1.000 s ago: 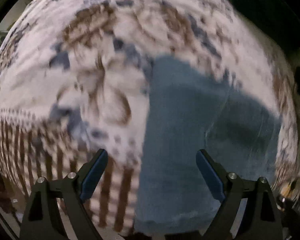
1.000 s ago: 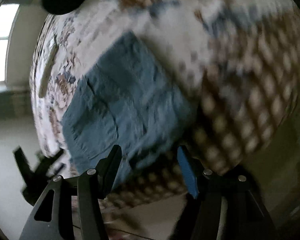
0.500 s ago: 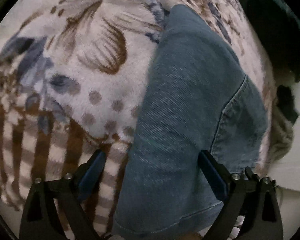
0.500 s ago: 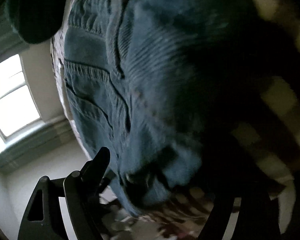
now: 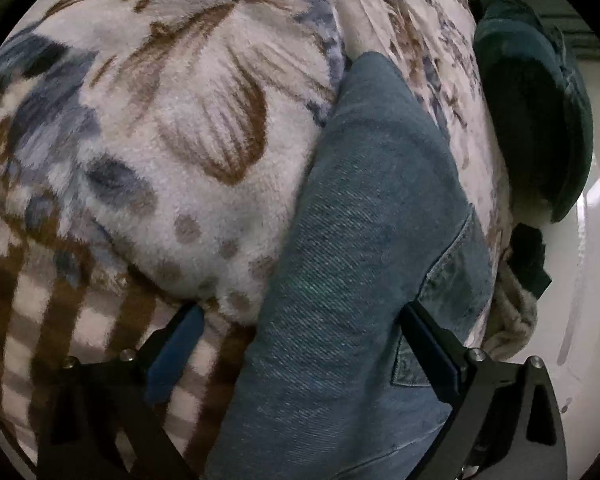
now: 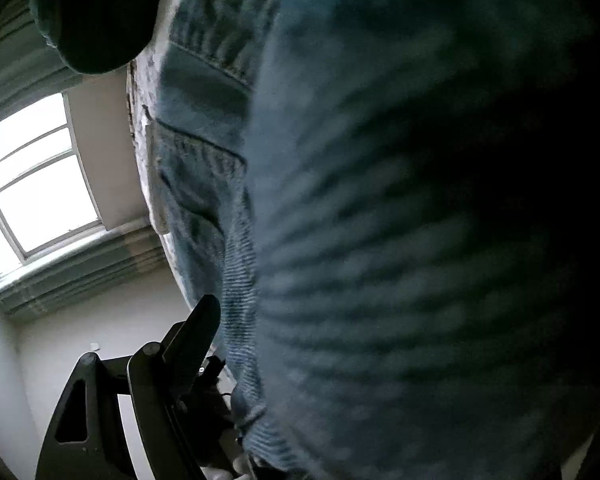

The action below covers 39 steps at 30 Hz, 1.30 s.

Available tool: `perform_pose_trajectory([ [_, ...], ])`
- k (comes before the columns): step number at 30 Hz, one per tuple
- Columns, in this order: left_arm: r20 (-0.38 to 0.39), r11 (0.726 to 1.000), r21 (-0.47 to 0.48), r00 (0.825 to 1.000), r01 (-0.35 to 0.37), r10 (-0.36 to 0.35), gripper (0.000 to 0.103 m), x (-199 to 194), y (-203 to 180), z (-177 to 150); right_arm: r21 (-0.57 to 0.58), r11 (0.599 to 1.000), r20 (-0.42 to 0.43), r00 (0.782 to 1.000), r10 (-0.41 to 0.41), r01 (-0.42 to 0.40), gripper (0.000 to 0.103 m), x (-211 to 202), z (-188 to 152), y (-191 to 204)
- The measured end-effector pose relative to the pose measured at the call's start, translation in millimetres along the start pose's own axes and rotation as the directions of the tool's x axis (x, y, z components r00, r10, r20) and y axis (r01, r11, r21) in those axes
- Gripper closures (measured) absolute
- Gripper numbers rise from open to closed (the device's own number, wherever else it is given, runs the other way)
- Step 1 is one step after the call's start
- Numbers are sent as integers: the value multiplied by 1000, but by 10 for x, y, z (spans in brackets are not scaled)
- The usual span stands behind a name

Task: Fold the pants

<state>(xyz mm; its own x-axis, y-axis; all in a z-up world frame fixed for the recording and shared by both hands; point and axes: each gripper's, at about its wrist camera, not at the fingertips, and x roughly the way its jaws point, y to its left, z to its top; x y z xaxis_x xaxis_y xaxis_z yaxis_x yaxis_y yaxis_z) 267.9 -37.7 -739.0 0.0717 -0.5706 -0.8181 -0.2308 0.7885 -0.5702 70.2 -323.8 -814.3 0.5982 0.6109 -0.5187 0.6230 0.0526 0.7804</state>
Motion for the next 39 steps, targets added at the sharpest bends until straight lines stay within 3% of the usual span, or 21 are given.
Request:
perform_pose_trajectory([
  [2,17,999,19,999,43,-43,6,-83,24,-51,-33,999,-5,1000,-24,24,26,56,-22,70],
  [3,23,997,36,997,67,-68,13,-95,-12,-67,-53,997,-7,998,-59,58,38,93,-30,102],
  [4,28,995,63,996,81,-83,37,-113,-68,-84,-69,994,-8,996,-87,86,43,123,-39,129],
  [6,43,995,96,999,17,-21,50,-172,-134,-114,-85,990,-1,994,-109,108,48,153,-67,205],
  [7,58,996,90,998,17,-23,63,-234,-136,-123,-100,988,3,993,-120,119,49,159,-84,261],
  [8,80,997,74,996,27,-33,73,-313,-130,-137,-121,984,6,991,-130,130,52,164,-107,335],
  [10,112,994,64,990,83,-90,83,-506,-192,-179,-166,976,21,990,-142,143,54,153,-164,516],
  [14,159,990,100,980,102,-117,85,-821,-490,-254,-254,953,73,985,-154,168,56,37,-210,909],
  [18,188,985,121,972,120,-141,85,-1083,-772,-250,-317,932,81,984,-161,179,57,-344,35,1335],
  [22,223,986,109,963,128,-150,85,-1313,-973,-126,-357,919,66,986,-155,168,57,-630,28,1608],
  [26,252,985,105,954,138,-161,85,-1591,-1152,118,-373,915,60,988,-141,153,57,-650,-50,2046],
  [33,277,971,176,939,159,-204,85,-2028,-1435,1108,-398,909,94,991,-91,121,57,-140,8,3087],
  [39,276,949,253,926,189,-258,85,-2244,-1557,2482,-415,906,167,986,-17,86,57,755,283,4052],
])
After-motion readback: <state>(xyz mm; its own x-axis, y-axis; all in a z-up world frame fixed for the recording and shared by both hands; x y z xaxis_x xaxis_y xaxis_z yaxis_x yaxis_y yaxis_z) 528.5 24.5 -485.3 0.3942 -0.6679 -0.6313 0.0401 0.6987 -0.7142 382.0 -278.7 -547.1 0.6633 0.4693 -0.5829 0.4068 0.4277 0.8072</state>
